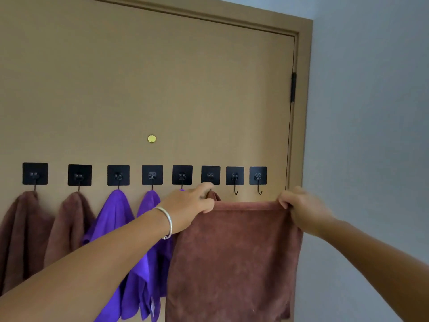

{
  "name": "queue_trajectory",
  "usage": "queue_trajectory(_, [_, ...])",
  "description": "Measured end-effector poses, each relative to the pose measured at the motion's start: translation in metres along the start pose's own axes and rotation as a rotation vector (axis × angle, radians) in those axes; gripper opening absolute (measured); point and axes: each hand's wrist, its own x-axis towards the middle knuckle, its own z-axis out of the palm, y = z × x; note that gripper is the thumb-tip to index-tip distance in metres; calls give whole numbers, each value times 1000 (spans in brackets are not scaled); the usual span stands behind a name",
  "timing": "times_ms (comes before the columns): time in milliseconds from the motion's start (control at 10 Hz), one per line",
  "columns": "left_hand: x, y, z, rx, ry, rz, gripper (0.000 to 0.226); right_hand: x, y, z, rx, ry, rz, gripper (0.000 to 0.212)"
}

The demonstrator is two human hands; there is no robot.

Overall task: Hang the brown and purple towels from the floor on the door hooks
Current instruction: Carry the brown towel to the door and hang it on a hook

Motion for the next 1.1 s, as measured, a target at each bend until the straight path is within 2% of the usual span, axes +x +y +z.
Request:
queue_trajectory(100, [19,0,9,117,-111,-25,31,9,4,3,-255,-93,-292,38])
queue_trajectory(200, [37,-2,19,85,-163,-69,30,21,6,16,-427,-216,-313,36])
queue_trajectory(300, [49,-1,35,55,-205,-74,40,35,3,33,-508,-331,-239,57])
queue_trajectory(400, [71,-1,40,112,-264,-167,63,55,3,43,-481,-296,-146,76])
queue_trajectory(500, [94,-3,46,160,-236,-257,63,76,6,51,-488,-240,-101,69])
queue_trajectory(700, [126,-2,59,206,-267,-411,57,107,8,65,-474,-146,-49,55])
queue_trajectory(800, [130,7,69,241,-301,-444,38,108,3,89,-452,-134,-66,42])
queue_trajectory(900, [130,17,88,263,-333,-453,37,100,0,122,-419,-174,-82,41])
queue_trajectory(1100, [125,47,108,266,-461,-470,52,73,-2,163,-260,-234,-91,74])
